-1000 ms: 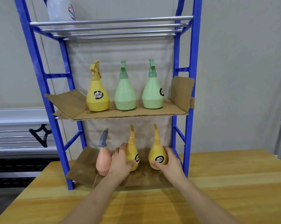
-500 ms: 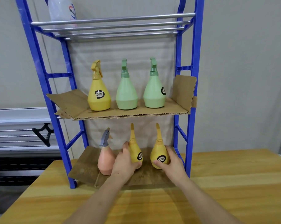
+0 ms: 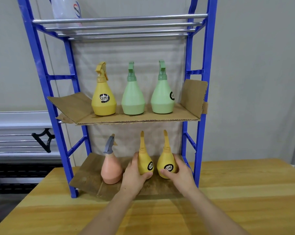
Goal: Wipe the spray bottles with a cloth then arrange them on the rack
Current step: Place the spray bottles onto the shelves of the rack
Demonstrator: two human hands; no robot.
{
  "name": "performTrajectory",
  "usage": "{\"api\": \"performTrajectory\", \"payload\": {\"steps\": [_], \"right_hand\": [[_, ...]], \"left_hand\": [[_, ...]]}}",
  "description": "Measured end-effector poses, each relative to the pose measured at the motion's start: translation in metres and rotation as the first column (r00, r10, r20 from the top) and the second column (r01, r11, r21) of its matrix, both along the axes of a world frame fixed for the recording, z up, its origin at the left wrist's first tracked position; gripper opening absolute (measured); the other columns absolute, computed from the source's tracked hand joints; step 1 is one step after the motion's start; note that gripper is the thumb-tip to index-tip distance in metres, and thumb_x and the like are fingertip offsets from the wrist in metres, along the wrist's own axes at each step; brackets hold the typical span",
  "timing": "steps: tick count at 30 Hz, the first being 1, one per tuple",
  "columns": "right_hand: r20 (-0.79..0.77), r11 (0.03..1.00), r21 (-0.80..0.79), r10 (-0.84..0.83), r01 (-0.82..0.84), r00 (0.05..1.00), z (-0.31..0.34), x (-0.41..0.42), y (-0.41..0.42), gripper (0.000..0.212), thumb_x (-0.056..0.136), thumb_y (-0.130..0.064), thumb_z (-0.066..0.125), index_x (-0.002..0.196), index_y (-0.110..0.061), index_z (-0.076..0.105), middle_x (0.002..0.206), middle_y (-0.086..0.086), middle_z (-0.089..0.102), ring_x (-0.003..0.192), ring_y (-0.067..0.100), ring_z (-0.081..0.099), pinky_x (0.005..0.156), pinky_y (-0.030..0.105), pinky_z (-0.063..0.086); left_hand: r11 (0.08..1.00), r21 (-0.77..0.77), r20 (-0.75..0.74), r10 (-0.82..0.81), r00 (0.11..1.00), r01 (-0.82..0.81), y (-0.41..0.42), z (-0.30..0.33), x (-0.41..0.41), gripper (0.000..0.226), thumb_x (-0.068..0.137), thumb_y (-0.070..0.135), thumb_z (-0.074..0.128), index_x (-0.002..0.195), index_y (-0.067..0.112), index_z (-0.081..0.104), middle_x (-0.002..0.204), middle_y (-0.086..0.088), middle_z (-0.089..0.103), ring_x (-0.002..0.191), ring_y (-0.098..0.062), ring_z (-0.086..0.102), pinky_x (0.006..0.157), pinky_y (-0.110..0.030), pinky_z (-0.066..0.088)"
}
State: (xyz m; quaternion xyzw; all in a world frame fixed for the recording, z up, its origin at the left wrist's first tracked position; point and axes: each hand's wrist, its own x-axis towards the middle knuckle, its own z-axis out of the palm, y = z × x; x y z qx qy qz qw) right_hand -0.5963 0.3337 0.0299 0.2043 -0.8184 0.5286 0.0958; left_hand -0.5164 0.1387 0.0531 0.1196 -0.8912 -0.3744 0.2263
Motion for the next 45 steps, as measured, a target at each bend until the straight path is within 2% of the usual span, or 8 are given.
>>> {"api": "performTrajectory", "payload": {"steps": [6, 12, 17, 23, 32, 41, 45], "right_hand": [[-0.016, 0.999, 0.021, -0.024, 0.025, 1.0, 0.002, 0.004, -0.001, 0.079, 0.071, -0.058, 0.085, 0.139, -0.046, 0.046, 0.122, -0.022, 0.061, 0.113, 0.006, 0.06, 0.089, 0.029, 0.059], [-0.058, 0.994, 0.065, -0.085, 0.089, 0.995, 0.001, 0.007, -0.001, 0.081, 0.067, -0.065, 0.08, 0.137, -0.049, 0.043, 0.123, -0.019, 0.059, 0.113, 0.007, 0.059, 0.089, 0.037, 0.06], [-0.068, 0.985, 0.09, -0.14, 0.146, 0.988, -0.002, 0.009, -0.002, 0.088, 0.069, -0.064, 0.079, 0.144, -0.044, 0.038, 0.134, -0.014, 0.054, 0.122, 0.012, 0.053, 0.096, 0.038, 0.057], [-0.058, 0.988, 0.086, -0.123, 0.128, 0.991, 0.002, 0.01, -0.003, 0.078, 0.069, -0.058, 0.081, 0.136, -0.046, 0.042, 0.124, -0.016, 0.056, 0.111, 0.01, 0.057, 0.087, 0.035, 0.057], [-0.025, 0.991, 0.091, -0.098, 0.1, 0.995, 0.006, 0.011, -0.001, 0.08, 0.076, -0.052, 0.083, 0.143, -0.046, 0.037, 0.126, -0.014, 0.057, 0.114, 0.011, 0.057, 0.092, 0.033, 0.056], [-0.042, 0.977, 0.169, -0.122, 0.128, 0.992, 0.012, 0.015, -0.001, 0.08, 0.078, -0.051, 0.083, 0.144, -0.035, 0.04, 0.127, -0.009, 0.059, 0.117, 0.015, 0.058, 0.091, 0.029, 0.054], [-0.028, 0.975, 0.173, -0.134, 0.137, 0.991, 0.014, 0.017, -0.001, 0.085, 0.079, -0.05, 0.083, 0.15, -0.032, 0.038, 0.134, -0.006, 0.058, 0.125, 0.018, 0.055, 0.095, 0.03, 0.051]], "left_hand": [[0.999, -0.031, 0.044, -0.039, 0.998, 0.04, -0.008, 0.0, -0.004, 0.094, 0.073, 0.043, 0.085, 0.145, 0.037, 0.024, 0.128, 0.001, 0.061, 0.117, -0.026, 0.061, 0.095, -0.045, 0.053], [0.999, -0.005, 0.024, -0.034, 0.999, 0.034, -0.007, -0.004, -0.001, 0.101, 0.072, 0.045, 0.084, 0.151, 0.034, 0.022, 0.133, -0.002, 0.059, 0.123, -0.026, 0.058, 0.1, -0.047, 0.05], [0.997, 0.034, 0.017, -0.063, 0.998, 0.062, -0.011, -0.002, -0.003, 0.098, 0.073, 0.039, 0.085, 0.15, 0.037, 0.025, 0.13, 0.002, 0.06, 0.119, -0.021, 0.059, 0.1, -0.04, 0.05], [0.999, 0.01, 0.024, -0.043, 0.999, 0.043, -0.009, -0.004, -0.003, 0.098, 0.074, 0.038, 0.085, 0.151, 0.034, 0.024, 0.131, -0.003, 0.061, 0.123, -0.027, 0.058, 0.101, -0.043, 0.049], [0.999, 0.021, 0.036, -0.033, 0.999, 0.033, -0.009, -0.003, -0.002, 0.102, 0.074, 0.037, 0.086, 0.153, 0.036, 0.021, 0.139, -0.001, 0.058, 0.127, -0.028, 0.057, 0.105, -0.047, 0.049], [0.999, 0.034, 0.024, -0.013, 1.0, 0.012, -0.004, -0.006, 0.001, 0.101, 0.074, 0.036, 0.086, 0.151, 0.039, 0.021, 0.139, 0.0, 0.057, 0.125, -0.027, 0.058, 0.104, -0.05, 0.05], [0.999, 0.032, 0.022, -0.005, 1.0, 0.004, -0.003, -0.006, 0.0, 0.101, 0.075, 0.034, 0.086, 0.152, 0.039, 0.02, 0.139, -0.001, 0.057, 0.126, -0.028, 0.057, 0.104, -0.05, 0.049]]}}
